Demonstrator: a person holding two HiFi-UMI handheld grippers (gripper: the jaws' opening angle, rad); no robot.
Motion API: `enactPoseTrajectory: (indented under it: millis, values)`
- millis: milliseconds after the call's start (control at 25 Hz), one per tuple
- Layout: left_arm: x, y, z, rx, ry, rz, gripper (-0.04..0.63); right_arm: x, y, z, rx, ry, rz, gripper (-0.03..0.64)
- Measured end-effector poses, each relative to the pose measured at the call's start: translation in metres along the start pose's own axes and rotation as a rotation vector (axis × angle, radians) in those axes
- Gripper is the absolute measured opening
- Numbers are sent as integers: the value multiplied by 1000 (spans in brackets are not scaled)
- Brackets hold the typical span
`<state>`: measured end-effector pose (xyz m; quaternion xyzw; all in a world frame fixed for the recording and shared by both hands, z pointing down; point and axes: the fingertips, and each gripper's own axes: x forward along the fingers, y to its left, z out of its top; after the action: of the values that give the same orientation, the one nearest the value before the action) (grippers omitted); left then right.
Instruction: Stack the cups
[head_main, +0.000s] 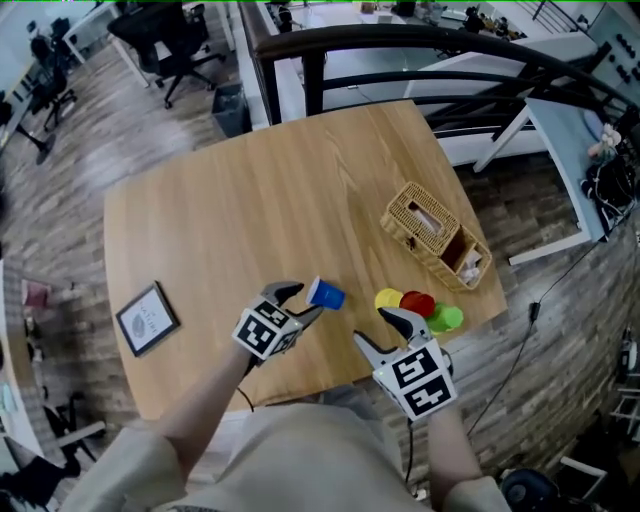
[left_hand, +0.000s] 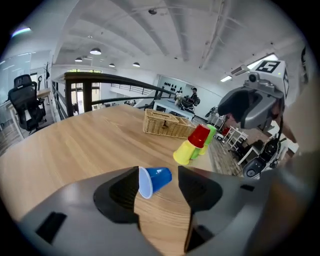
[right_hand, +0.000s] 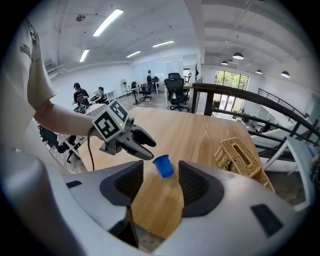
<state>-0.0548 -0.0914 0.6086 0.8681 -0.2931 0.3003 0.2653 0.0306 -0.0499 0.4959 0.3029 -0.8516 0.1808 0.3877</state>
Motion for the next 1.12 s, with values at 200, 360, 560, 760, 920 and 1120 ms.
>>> enactPoseTrajectory:
  millis: [200, 360, 560, 760, 920, 1120]
  values:
    - [27, 9, -23, -41, 72, -36, 238, 12, 1, -6, 34, 23, 7, 238]
    - [45, 17, -37, -39, 122, -46, 236, 19, 3, -16, 61, 43, 24, 239]
    - [56, 16, -39, -54, 133, -71, 196, 20, -2, -27, 82, 69, 10, 239]
    - [58, 15, -37, -68, 130, -79, 76, 18, -4, -31, 87, 70, 6, 238]
    - [48, 14, -30, -67, 101, -66, 39, 13, -5, -29, 78, 55, -1, 239]
    - [19, 3, -12, -43, 55, -92, 38, -7, -12, -19, 71, 0, -21, 239]
